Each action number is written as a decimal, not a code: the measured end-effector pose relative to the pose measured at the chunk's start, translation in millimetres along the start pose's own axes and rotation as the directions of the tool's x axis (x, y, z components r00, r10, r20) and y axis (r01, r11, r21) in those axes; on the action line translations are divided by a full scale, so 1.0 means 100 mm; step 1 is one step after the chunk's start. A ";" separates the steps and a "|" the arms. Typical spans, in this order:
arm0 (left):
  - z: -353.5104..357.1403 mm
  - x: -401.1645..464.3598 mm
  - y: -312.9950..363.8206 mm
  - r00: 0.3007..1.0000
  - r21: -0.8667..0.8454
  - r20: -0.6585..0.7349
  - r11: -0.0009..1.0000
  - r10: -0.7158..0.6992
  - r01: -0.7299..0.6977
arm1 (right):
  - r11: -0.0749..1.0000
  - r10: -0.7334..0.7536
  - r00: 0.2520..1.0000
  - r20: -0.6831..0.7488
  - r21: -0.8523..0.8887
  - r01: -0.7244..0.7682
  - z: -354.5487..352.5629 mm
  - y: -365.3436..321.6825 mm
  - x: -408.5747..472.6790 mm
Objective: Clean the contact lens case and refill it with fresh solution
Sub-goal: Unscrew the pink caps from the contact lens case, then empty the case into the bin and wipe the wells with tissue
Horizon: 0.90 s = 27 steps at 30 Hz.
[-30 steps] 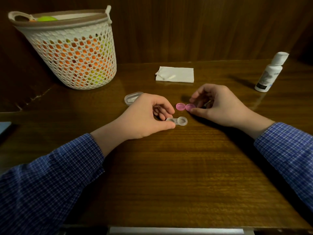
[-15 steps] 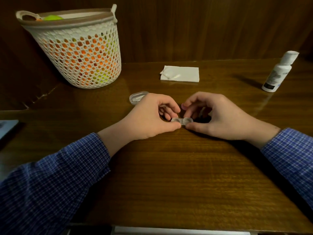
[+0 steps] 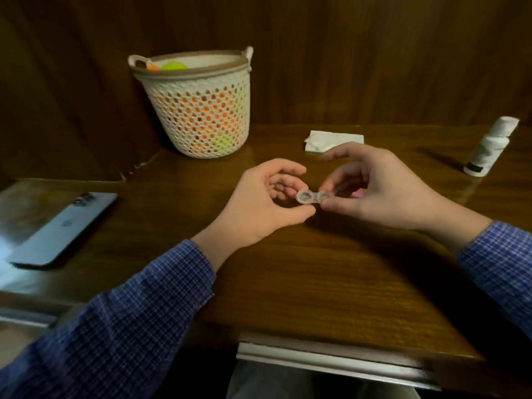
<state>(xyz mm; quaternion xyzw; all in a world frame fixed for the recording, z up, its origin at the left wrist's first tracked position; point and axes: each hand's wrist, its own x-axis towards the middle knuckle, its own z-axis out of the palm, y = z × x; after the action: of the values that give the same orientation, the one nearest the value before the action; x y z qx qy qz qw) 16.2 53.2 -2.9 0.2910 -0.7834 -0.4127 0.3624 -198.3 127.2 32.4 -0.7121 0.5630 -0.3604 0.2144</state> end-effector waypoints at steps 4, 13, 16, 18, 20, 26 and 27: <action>-0.30 -0.60 0.02 0.986 -0.170 -0.142 0.983 -0.093 0.068 | 0.994 -0.104 0.995 -0.001 0.019 0.104 0.26 -0.53 -0.01; -0.42 -2.01 0.03 0.844 -0.798 -0.445 0.559 -0.300 -0.223 | 0.946 -0.300 0.940 0.161 0.178 0.272 1.29 -1.64 -0.17; -0.54 -2.39 0.03 0.819 -0.847 -0.494 0.377 -0.292 -0.376 | 0.938 -0.329 0.916 0.231 0.194 0.288 1.60 -1.91 -0.26; -0.62 -2.59 0.02 0.778 -0.839 -0.535 0.321 -0.329 -0.440 | 0.935 -0.336 0.905 0.262 0.211 0.286 1.82 -2.06 -0.31; -0.70 -2.77 0.02 0.746 -0.824 -0.564 0.301 -0.355 -0.480 | 0.930 -0.348 0.893 0.286 0.224 0.290 2.02 -2.19 -0.36; -0.98 -3.27 -0.03 0.678 -0.789 -0.614 0.304 -0.404 -0.534 | 0.914 -0.384 0.864 0.327 0.266 0.306 2.50 -2.53 -0.46; -1.03 -3.33 -0.04 0.663 -0.779 -0.626 0.310 -0.410 -0.544 | 0.912 -0.390 0.860 0.330 0.269 0.310 2.58 -2.59 -0.48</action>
<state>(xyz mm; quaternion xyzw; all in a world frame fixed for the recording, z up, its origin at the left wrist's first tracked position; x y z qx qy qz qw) 289.6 258.1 -74.3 0.1222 -0.1723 -0.6110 0.7630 158.5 218.1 36.1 -0.8324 0.3311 -0.3064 0.3219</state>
